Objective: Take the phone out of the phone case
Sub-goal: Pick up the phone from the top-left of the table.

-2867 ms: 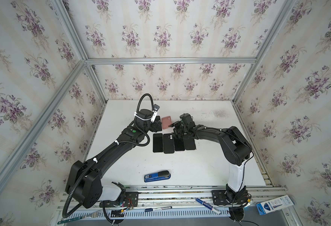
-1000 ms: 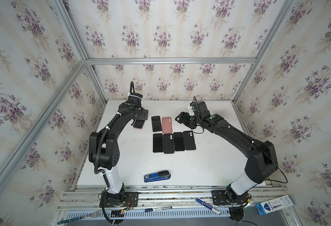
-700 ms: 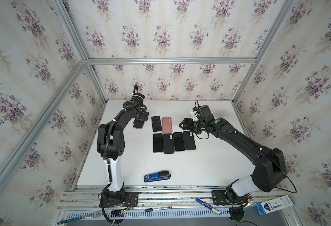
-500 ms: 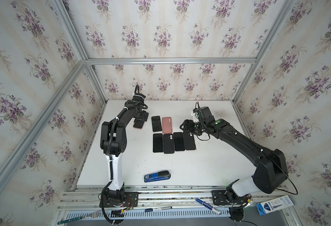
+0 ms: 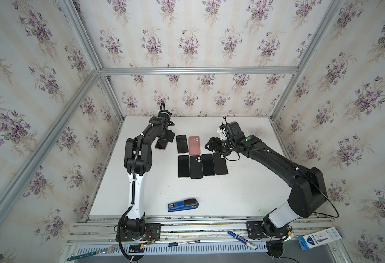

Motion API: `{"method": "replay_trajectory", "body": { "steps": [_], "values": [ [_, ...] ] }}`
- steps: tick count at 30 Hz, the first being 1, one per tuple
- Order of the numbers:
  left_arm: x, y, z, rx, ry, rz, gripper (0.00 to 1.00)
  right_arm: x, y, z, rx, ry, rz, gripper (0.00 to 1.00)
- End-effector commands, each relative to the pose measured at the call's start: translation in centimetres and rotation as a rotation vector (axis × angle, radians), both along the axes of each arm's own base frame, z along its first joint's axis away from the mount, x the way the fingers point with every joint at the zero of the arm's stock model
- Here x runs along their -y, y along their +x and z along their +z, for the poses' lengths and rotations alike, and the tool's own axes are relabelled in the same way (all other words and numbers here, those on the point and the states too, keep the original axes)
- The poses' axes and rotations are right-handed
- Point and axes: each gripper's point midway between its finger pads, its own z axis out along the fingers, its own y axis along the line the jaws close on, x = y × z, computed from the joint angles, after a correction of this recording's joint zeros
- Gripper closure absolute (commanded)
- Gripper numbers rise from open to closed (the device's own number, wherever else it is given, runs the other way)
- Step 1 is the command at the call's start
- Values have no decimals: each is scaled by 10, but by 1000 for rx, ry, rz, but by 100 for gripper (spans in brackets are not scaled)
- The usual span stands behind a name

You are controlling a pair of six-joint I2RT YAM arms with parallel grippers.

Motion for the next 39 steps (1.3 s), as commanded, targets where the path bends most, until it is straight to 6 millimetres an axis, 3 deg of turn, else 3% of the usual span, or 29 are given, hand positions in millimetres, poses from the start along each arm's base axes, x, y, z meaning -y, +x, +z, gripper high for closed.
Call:
{"method": "replay_trajectory", "body": {
  "steps": [1,5,17,39],
  "values": [
    [2,1,-2,-18,-19,19,1,-4,4,9,10,20,2,26],
    [4,7,-1,-20,-37,15,0,-5,5,11,13,22,2,27],
    [-12,-1,-15,-100,-69,107,1,-6,8,18,29,29,-4,27],
    [-6,6,-29,-153,-104,103,1,-8,13,22,31,59,-17,28]
  ]
}}
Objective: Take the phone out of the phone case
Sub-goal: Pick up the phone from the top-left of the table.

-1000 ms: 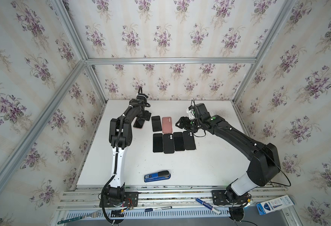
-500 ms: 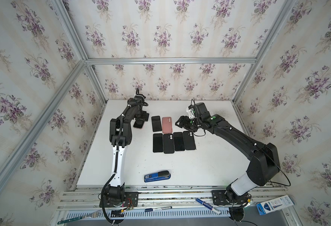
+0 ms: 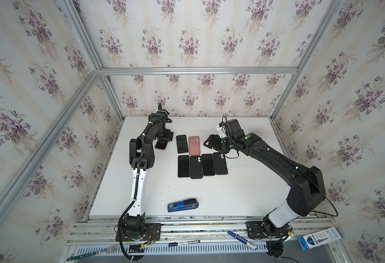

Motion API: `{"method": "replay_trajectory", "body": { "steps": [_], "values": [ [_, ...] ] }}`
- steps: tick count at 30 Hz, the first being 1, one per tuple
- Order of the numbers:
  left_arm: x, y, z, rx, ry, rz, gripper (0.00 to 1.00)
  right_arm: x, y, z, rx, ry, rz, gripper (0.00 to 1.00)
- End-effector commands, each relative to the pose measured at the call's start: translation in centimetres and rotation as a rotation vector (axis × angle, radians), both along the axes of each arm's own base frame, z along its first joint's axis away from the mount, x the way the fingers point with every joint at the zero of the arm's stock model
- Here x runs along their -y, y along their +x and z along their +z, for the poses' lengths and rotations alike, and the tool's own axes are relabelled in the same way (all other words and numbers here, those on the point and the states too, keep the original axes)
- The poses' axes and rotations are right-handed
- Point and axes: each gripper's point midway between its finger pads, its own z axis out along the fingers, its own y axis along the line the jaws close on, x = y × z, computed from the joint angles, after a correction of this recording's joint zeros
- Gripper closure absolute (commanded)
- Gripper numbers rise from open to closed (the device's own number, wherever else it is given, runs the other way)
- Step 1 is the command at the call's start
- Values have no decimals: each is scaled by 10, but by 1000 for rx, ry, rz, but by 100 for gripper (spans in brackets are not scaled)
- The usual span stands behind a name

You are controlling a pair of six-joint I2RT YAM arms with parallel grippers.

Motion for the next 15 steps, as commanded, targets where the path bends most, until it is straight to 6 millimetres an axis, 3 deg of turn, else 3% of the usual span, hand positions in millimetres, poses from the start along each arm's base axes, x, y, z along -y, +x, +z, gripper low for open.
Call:
{"method": "replay_trajectory", "body": {
  "steps": [1,5,15],
  "values": [
    [3,-3,-3,-17,-16,-2,1,-4,5,9,24,28,-2,28],
    [5,-2,-5,-21,-36,-14,2,-5,6,9,17,41,-4,29],
    [5,-1,-7,-27,-81,-1,15,-7,7,12,14,57,-4,30]
  ]
}}
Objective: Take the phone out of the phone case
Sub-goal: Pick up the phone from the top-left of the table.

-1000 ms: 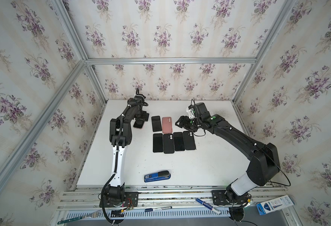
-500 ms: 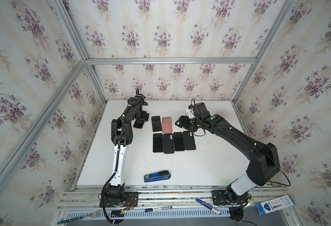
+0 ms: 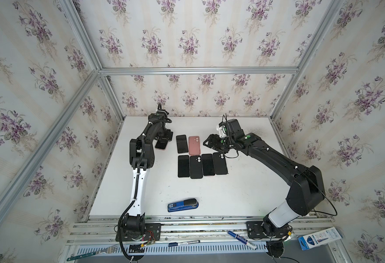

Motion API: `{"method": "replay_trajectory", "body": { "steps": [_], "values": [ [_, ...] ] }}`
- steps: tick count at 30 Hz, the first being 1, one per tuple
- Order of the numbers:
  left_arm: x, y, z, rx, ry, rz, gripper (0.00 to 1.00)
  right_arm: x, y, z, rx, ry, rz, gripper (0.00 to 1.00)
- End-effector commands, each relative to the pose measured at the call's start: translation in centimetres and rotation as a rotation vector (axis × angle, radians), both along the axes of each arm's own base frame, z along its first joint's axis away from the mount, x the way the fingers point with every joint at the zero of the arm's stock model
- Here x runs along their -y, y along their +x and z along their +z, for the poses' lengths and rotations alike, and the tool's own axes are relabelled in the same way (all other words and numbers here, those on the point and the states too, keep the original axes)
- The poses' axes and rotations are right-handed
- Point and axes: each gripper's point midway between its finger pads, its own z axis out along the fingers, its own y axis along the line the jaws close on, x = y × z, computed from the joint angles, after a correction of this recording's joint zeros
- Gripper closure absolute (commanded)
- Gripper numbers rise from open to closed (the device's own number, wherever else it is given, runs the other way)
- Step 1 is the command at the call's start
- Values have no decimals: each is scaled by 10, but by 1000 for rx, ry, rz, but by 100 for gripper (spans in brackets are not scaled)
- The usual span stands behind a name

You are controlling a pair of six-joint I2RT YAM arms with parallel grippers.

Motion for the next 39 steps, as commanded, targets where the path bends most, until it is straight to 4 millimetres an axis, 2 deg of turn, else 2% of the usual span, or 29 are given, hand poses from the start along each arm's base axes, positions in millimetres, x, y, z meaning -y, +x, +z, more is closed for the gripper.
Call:
{"method": "replay_trajectory", "body": {
  "steps": [1,15,20,31,39],
  "values": [
    [1,-3,-3,-20,-23,2,16,-3,6,11,28,28,-8,30],
    [-2,-6,-5,-34,-62,27,19,4,3,10,24,28,-38,30],
    [0,-7,1,-33,-103,39,25,4,3,9,26,35,-45,31],
    [6,-17,13,-38,-178,58,31,7,0,3,30,47,-60,31],
    [4,-28,26,-22,-203,81,35,1,-1,-3,18,81,-43,31]
  ]
}}
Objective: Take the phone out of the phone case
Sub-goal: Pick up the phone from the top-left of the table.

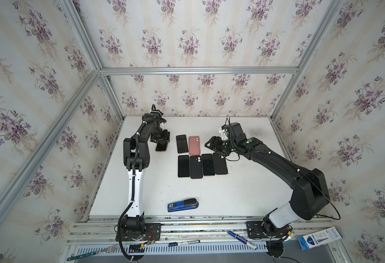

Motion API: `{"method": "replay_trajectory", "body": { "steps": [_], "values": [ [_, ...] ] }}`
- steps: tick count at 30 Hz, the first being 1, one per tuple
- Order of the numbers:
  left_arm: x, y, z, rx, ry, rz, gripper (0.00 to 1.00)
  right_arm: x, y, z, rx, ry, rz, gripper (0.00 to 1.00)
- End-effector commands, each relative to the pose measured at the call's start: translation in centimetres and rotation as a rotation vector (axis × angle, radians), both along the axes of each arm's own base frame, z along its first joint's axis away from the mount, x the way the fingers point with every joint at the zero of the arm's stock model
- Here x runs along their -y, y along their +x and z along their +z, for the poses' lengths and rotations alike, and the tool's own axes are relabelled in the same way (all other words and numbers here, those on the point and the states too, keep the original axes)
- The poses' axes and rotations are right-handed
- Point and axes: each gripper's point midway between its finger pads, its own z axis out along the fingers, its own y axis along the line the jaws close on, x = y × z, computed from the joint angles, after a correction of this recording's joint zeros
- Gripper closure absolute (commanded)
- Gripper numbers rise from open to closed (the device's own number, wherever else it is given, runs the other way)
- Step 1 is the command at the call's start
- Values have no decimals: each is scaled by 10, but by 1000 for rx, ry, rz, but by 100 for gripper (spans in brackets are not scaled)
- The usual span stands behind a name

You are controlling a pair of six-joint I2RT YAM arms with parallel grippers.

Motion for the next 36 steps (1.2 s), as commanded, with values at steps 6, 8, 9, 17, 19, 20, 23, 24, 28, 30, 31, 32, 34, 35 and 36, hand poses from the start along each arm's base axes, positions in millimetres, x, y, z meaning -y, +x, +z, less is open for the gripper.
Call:
{"method": "replay_trajectory", "body": {
  "steps": [6,8,9,17,19,20,23,24,28,30,31,32,34,35,36],
  "values": [
    [9,1,38,99,-88,47,36,-13,6,5,35,77,29,31],
    [13,1,48,127,-115,63,38,-18,7,4,25,103,30,31],
    [15,1,54,140,-129,73,38,-21,9,5,27,121,34,31],
    [38,-8,111,277,-253,126,41,-49,23,20,92,227,108,32],
    [44,-12,124,307,-262,137,40,-54,26,22,106,230,123,32],
    [49,-14,132,325,-272,135,40,-57,27,23,114,228,135,33],
    [63,-20,151,372,-297,137,40,-63,30,22,127,214,160,35],
    [67,-22,156,384,-301,135,40,-65,31,22,130,213,169,35],
    [88,-31,179,428,-325,116,40,-71,35,25,149,211,207,38],
    [97,-34,188,445,-341,103,40,-74,37,28,160,214,224,38],
    [102,-36,192,452,-344,97,40,-76,38,30,165,223,230,38],
    [105,-38,195,457,-349,95,40,-93,26,32,165,238,275,38],
    [113,-40,200,463,-364,88,41,-98,25,36,178,255,291,39],
    [116,-41,202,466,-365,85,41,-102,24,38,184,260,300,39],
    [120,-42,203,469,-367,78,41,-103,24,38,187,261,304,40]
  ]
}}
